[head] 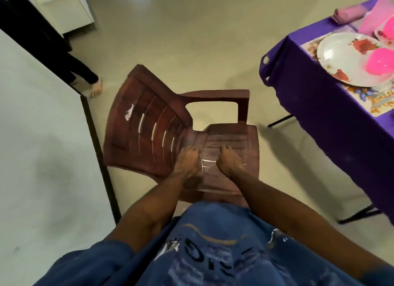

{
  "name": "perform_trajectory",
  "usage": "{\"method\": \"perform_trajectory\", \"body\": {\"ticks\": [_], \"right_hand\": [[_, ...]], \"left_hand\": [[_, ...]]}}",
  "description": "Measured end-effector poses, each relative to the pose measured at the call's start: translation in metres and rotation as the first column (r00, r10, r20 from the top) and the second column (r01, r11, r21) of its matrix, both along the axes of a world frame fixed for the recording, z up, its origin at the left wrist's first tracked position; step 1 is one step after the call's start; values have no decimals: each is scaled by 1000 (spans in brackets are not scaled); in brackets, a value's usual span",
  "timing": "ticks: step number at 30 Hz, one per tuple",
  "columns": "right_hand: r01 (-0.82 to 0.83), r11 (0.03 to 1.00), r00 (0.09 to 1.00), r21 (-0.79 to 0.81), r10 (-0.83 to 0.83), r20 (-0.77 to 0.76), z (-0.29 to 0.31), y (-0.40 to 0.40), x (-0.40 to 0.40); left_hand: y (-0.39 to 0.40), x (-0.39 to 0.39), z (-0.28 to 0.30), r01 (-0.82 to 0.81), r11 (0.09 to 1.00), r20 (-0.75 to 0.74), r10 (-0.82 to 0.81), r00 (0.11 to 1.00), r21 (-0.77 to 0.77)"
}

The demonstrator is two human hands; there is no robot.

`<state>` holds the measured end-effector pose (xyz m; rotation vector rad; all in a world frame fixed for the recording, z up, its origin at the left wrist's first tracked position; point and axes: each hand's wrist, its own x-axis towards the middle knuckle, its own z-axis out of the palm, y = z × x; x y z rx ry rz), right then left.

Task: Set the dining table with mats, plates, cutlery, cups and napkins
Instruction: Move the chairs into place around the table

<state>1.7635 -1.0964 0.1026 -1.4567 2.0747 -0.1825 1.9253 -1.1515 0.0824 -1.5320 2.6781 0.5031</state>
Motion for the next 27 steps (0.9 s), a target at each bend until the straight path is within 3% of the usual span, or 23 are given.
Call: {"method": "perform_trajectory", "body": {"ticks": [4, 11, 21, 27], "right_hand": [[136, 991, 991, -4, -136, -1, 2, 1, 40], [238, 971, 971, 24, -237, -11, 9, 5, 74], [310, 951, 944, -14, -306, 125, 24, -17, 132], [364, 926, 925, -98, -347, 151, 32, -45, 196]], "left_hand": [[-18, 39, 6, 156, 988, 43, -156, 987, 2], [-41, 65, 24, 325, 944, 49, -328, 944, 51], [-112, 138, 75, 389, 906, 178, -360, 916, -169], [-182, 183, 96, 489, 842, 79, -485, 871, -228]]}}
